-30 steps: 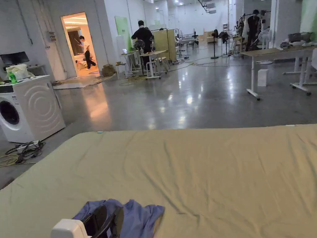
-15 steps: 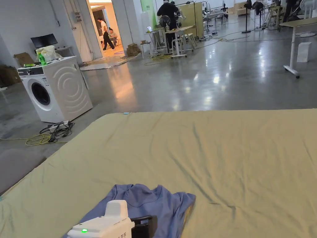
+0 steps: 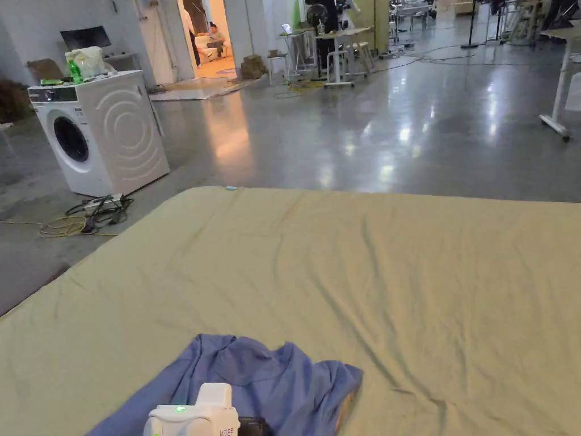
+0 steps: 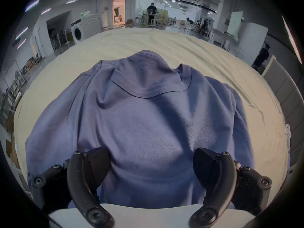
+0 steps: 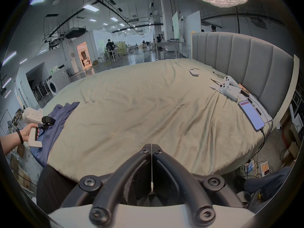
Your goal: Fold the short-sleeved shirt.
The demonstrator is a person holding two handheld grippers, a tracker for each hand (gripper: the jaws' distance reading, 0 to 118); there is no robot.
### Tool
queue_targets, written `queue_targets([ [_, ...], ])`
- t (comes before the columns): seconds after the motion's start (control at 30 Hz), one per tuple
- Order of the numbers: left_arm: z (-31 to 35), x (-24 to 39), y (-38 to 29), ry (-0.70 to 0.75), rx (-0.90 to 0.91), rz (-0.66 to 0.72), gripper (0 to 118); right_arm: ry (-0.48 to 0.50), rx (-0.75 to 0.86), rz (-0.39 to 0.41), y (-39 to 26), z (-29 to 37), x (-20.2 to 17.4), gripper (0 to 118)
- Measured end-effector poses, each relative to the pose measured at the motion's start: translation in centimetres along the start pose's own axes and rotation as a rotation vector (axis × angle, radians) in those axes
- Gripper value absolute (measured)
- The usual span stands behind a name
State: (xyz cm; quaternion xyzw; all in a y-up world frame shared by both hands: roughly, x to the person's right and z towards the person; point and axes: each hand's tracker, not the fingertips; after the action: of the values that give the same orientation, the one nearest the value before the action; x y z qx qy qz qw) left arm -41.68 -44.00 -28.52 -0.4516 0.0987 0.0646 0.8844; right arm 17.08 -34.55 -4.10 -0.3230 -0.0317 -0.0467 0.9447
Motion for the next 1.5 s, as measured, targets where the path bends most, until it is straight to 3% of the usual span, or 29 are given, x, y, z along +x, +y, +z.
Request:
queue_targets([
  [0.07, -0.2, 0.0, 0.2, 0.001, 0.0, 0.01, 101, 0.0, -0.003, -0.002, 0.0, 0.0, 0.1, 1],
  [0.1, -0.1, 0.2, 0.4, 0.008, -0.016, 0.021, 82, 0.002, -0.004, -0.007, 0.0, -0.1, 0.2, 1],
  [0.17, 0.4, 0.6, 0.7, 0.039, -0.005, -0.002, 75, 0.002, -0.01, -0.014, -0.1, -0.2, 0.3, 1],
  [0.23, 0.9, 0.7, 1.0, 0.027, 0.013, -0.038, 35, 0.002, -0.01, -0.019, -0.2, -0.2, 0.5, 1],
  [0.27, 0.7, 0.6, 1.0, 0.036, 0.002, -0.059, 9, 0.003, -0.011, -0.024, -0.3, -0.3, 0.6, 1],
  [0.3, 0.6, 0.6, 0.8, 0.077, -0.004, -0.06, 4, 0.007, -0.017, -0.031, -0.4, -0.3, 0.8, 1],
  [0.47, 1.6, -1.1, 1.5, -0.027, -0.007, 0.146, 4, 0.013, -0.022, -0.056, -0.6, 0.4, 1.5, 1],
  [0.63, 7.1, -2.9, 3.1, -0.134, 0.128, 0.322, 4, 0.028, -0.005, -0.045, -1.0, 1.4, 2.2, 1],
  [0.93, 16.6, -4.4, 11.4, -0.161, 0.38, 0.31, 3, 0.04, 0.018, -0.111, -2.6, 3.6, 4.0, 1],
  [1.0, 18.4, -3.4, 13.8, -0.181, 0.447, 0.246, 3, 0.027, 0.026, -0.115, -2.9, 4.1, 4.5, 1],
  [1.13, 22.5, 4.3, 17.8, -0.217, 0.47, 0.063, 3, -0.014, 0.039, -0.143, -3.6, 5.2, 5.9, 1],
  [1.27, 20.2, 12.4, 18.8, -0.31, 0.429, -0.11, 3, -0.055, 0.047, -0.187, -4.3, 6.0, 7.3, 1],
  [1.5, 14.4, 34.2, 7.4, -0.652, 0.226, -0.324, 3, -0.124, 0.024, -0.222, -5.6, 7.4, 9.7, 1],
])
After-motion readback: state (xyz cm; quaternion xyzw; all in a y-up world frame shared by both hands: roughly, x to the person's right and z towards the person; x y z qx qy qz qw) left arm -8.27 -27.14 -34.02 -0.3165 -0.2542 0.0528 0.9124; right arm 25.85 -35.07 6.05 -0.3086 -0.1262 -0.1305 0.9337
